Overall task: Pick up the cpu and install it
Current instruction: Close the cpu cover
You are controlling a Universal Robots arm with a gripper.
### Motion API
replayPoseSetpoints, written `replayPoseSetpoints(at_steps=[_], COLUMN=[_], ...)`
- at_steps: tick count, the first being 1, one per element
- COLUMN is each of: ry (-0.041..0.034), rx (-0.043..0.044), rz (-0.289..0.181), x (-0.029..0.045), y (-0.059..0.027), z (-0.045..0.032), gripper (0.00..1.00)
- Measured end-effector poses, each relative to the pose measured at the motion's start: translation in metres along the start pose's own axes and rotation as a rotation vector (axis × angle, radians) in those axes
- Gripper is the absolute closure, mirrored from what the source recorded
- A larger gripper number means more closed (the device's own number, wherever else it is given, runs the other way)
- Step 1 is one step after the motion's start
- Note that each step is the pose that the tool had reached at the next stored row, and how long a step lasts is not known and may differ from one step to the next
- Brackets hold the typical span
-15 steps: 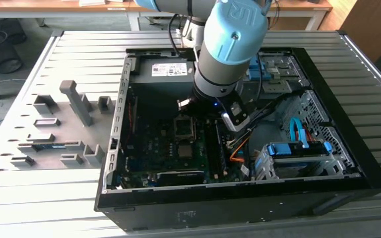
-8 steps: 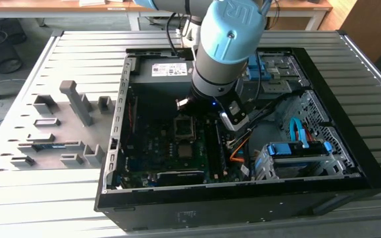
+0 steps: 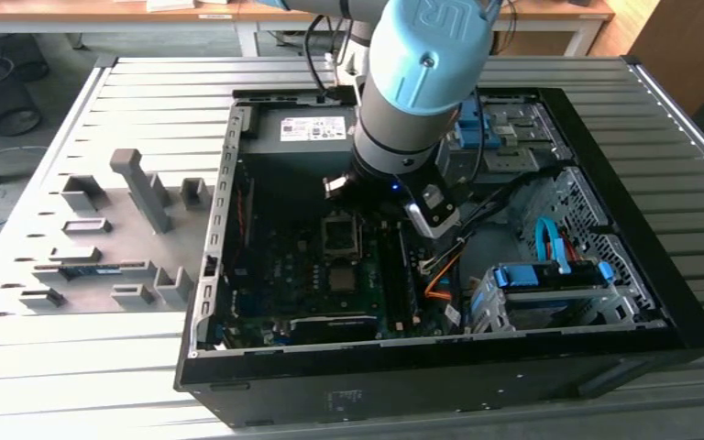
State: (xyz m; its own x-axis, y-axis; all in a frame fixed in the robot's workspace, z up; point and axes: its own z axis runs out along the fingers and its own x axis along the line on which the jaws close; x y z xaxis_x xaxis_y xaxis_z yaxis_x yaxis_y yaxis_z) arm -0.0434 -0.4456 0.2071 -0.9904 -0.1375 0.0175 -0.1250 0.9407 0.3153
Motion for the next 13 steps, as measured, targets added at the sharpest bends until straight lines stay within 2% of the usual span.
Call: replayPoseSetpoints(at_steps=[2,3,7,13], ry=[-0.0017,-0.0021,-0.001,0.0024], rx=[-0.011,-0.0137,-0.0191,-0.0197], rz=[-0.001,-0.001,-0.001,0.0], x=[0.0004,0.0006,-0.0001,-0.0014], y=[-0.0007,-0.0012,-0.002,-0.0043], z=[-0.001,-0.0012,0.0004,0.0066], gripper=[0.9,0.9,0.9,0.9])
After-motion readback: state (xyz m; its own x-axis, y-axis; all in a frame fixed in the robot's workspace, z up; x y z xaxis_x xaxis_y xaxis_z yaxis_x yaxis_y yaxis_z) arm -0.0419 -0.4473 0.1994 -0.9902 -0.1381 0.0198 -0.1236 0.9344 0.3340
